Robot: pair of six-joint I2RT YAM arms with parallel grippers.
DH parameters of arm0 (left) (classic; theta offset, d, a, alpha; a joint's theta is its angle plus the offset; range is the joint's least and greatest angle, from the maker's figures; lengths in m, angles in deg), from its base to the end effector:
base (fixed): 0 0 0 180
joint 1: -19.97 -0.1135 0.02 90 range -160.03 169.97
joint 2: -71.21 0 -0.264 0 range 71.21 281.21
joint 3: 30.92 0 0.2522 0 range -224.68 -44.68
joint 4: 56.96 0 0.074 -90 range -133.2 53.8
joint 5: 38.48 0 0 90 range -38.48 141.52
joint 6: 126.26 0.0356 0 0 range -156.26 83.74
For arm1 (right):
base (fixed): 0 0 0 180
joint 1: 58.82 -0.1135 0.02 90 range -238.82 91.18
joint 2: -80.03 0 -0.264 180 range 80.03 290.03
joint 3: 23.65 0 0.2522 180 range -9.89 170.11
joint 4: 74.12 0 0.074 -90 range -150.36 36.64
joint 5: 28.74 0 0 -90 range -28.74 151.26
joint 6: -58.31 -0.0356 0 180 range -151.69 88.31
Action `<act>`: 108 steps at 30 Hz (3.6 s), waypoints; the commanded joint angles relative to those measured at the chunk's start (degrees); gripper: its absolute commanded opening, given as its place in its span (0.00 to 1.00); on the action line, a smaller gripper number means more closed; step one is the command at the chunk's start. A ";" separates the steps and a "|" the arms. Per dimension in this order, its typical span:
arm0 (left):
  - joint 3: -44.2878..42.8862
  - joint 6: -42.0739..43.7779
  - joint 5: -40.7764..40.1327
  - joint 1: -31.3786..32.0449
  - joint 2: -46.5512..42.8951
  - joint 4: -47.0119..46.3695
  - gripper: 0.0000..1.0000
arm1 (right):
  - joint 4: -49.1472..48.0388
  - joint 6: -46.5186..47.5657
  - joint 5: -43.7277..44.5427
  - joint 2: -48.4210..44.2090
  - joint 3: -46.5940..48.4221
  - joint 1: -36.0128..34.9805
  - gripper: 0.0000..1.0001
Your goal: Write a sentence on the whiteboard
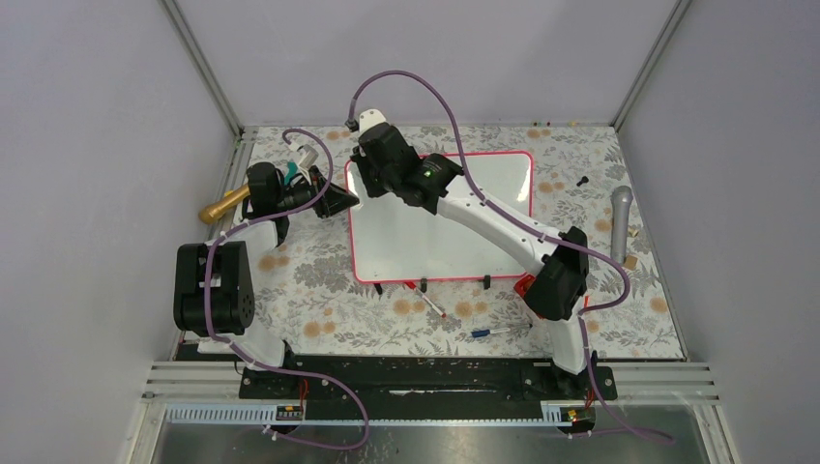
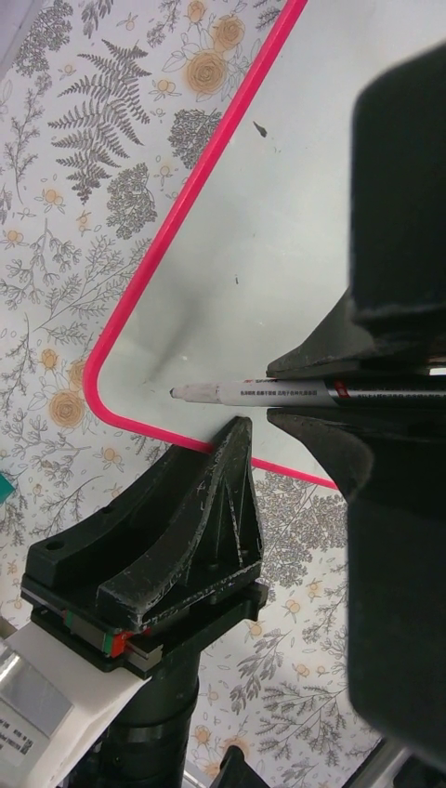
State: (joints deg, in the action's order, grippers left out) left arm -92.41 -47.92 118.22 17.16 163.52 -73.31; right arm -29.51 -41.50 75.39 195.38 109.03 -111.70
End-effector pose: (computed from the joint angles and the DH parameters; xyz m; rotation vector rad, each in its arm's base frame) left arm 0.3337 -0.0164 0.2261 0.6129 1.7043 -1.1552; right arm 0.2907 0.3697 0.3775 -0.6094 1.9669 0.4336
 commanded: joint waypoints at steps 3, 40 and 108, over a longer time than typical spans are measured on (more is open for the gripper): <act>0.35 2.81 -0.57 0.70 -1.35 -2.98 0.12 | 0.46 1.00 2.09 0.88 5.01 -0.82 0.00; 0.18 3.36 -0.76 1.00 -1.47 -2.40 0.13 | 3.18 1.45 4.51 5.00 9.93 -0.91 0.00; -0.02 4.05 -0.68 1.25 -1.59 -1.58 0.14 | -1.50 2.10 6.99 -5.35 -2.97 -0.91 0.00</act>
State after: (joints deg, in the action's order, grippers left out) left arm -92.41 -47.81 117.26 17.42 163.52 -72.80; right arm -27.54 -39.44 85.18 193.40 105.31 -112.70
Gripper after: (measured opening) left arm 0.250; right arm 0.157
